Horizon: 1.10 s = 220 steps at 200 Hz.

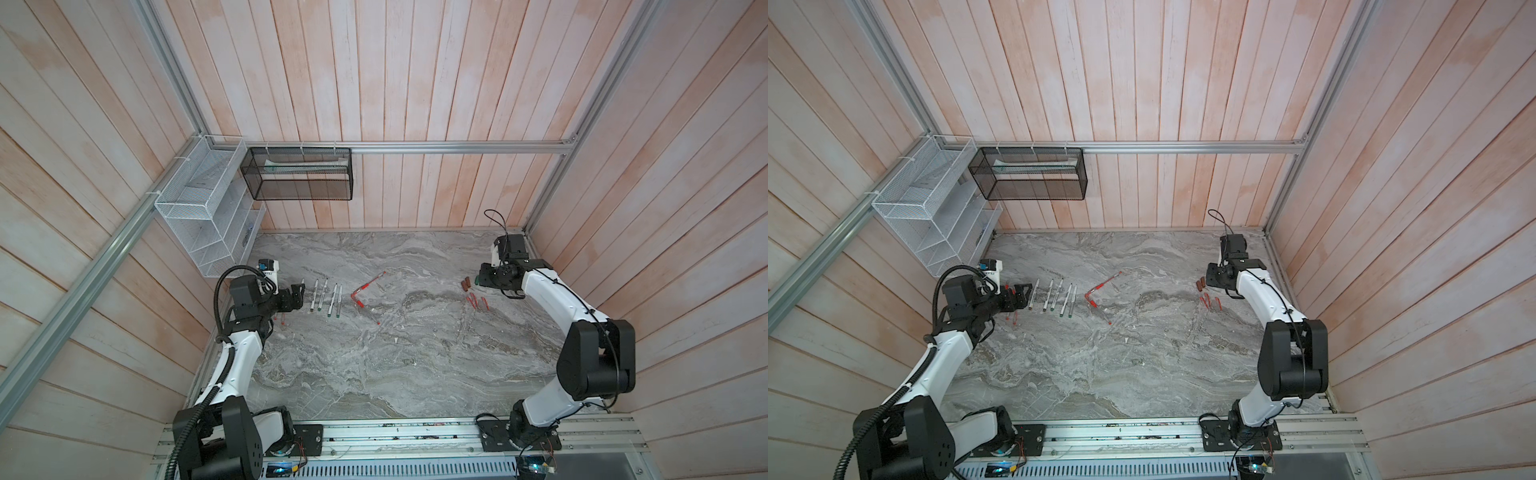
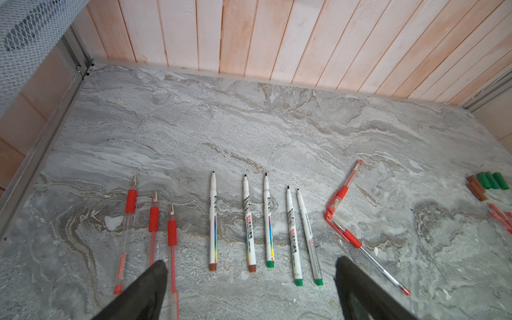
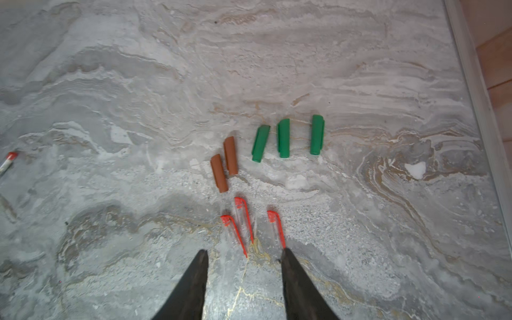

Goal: Open the pen caps
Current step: 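Move the right gripper to a capped red gel pen and close on its cap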

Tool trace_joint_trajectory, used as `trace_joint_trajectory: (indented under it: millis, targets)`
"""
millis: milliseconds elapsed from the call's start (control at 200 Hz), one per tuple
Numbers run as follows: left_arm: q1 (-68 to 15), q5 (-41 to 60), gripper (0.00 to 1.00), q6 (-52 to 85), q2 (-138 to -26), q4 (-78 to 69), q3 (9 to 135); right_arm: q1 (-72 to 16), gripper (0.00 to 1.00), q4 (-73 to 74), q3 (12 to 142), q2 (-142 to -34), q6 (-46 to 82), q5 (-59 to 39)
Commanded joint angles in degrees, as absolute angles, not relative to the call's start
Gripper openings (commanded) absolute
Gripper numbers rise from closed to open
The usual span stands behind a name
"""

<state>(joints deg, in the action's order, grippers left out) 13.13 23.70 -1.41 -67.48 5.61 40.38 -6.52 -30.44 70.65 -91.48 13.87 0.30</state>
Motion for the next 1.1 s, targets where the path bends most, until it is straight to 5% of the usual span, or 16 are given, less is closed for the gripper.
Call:
trace_joint_trajectory:
  millis: [0, 325, 1095]
  targets:
    - [13.45, 23.72, 0.96, -1.13, -67.04, 5.59, 40.44, -9.09, 0.47, -30.29, 70.92, -89.52, 16.36, -1.3]
    - [13.36, 24.34, 0.96, -0.44, -67.32, 5.24, 40.21, -19.66, 0.62, -26.92, 72.36, -89.55, 19.2, -2.43]
    - [13.4, 24.56, 0.96, 0.04, -68.59, 5.95, 41.21, -34.97, 0.52, -25.74, 84.2, -105.1, 22.83, -5.7]
